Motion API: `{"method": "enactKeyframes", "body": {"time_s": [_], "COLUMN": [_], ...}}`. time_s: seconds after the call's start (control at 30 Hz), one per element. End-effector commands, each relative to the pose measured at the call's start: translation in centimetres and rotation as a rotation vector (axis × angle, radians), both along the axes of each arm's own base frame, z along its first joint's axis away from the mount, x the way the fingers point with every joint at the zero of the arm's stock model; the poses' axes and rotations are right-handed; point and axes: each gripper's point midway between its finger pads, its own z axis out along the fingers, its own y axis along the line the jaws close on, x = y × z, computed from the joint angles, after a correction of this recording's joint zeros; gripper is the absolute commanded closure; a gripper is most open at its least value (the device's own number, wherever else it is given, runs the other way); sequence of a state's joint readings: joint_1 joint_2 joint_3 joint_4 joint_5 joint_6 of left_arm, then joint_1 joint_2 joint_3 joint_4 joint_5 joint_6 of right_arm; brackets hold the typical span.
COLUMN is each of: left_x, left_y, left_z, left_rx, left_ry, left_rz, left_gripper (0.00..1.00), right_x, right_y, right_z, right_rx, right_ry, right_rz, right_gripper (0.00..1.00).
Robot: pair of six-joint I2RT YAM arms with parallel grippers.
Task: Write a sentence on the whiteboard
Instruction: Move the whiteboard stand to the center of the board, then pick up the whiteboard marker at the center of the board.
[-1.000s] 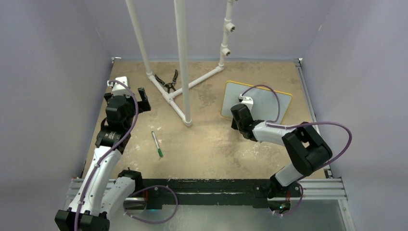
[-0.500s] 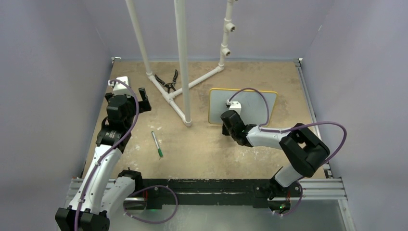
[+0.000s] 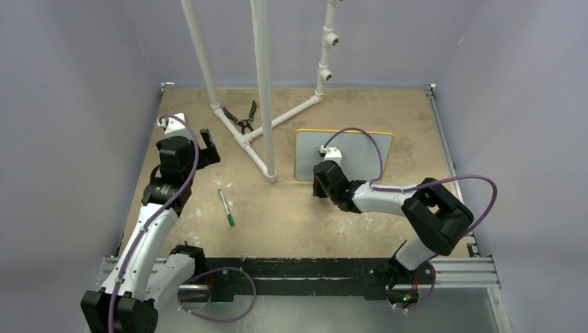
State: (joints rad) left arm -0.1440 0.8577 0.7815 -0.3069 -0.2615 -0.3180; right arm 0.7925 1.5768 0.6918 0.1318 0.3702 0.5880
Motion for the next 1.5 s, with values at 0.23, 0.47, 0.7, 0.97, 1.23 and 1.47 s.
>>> {"method": "enactKeyframes", "body": {"time_s": [0.23,0.47,0.7,0.97,1.23,1.47], "left_x": [-3.2,-5.6,-6.9,-7.9,-8.6,-7.1], "left_y": [-2.0,-4.1,-5.1,-4.9,-5.0,-6.6], "left_z": [-10.6,-16.0,-18.8,-21.3,-22.3,-18.0], "left_rx": [-0.26,-0.344,-0.302,-0.297,-0.326,-0.412], "left_ry": [0.304,0.472,0.555,0.6,0.596,0.408], "left_rz": [0.104,0.108,0.118,0.146,0.152,0.031], "left_gripper": [0.14,0.38,0.51,0.68,1.0,1.0], "right_x": [-0.9,-2.4,-3.0,-3.4,-4.3,-6.2], "right_y": [2.1,0.6,-0.9,-1.5,-1.3,1.0], "right_z": [7.6,10.5,11.8,12.7,14.5,15.5], "right_rx": [0.197,0.264,0.291,0.296,0.353,0.463], "right_ry": [-0.122,-0.19,-0.229,-0.263,-0.319,-0.32], "right_rz": [0.078,0.081,0.044,0.054,0.118,0.268], "right_gripper": [0.34,0.27,0.26,0.26,0.25,0.25]}}
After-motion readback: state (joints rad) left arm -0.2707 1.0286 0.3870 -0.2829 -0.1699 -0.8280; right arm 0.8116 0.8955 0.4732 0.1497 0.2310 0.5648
